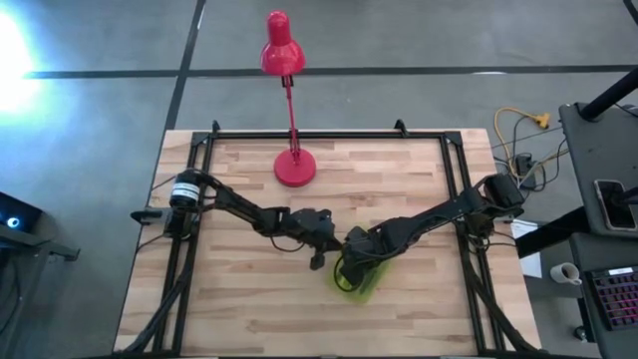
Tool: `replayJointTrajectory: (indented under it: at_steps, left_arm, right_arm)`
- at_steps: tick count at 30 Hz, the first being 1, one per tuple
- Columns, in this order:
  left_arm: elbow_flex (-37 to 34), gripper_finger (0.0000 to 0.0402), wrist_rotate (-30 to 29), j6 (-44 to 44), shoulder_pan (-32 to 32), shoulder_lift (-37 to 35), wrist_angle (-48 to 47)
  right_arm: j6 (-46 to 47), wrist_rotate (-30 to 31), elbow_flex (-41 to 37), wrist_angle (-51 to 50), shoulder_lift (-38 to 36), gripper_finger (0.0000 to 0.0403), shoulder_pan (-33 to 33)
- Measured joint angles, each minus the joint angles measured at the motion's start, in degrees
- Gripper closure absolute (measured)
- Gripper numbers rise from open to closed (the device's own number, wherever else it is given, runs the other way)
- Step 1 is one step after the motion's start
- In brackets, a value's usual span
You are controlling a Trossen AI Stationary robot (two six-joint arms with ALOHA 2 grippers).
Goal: Pick & place school supplies into a supply box
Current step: Close the yellow supply box
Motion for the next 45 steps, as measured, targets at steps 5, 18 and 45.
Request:
replayJointTrajectory:
  at_steps: [5, 18, 45]
  left_arm:
    - [0.5, 0.0396, 0.7, 0.9, 0.0, 0.7, 0.4]
    - [1.3, 0.0396, 4.4, -0.6, -0.9, 3.7, 5.3]
    - [3.7, 0.0396, 6.5, -2.3, -2.8, 6.9, 6.0]
  right_arm:
    - [0.2, 0.1, 0.0, 0.2, 0.0, 0.0364, 0.0]
    - [0.3, -0.3, -1.9, 0.9, -0.1, 0.0365, 0.0]
    - [0.6, 0.1, -2.0, 1.3, -1.5, 0.0365, 0.2]
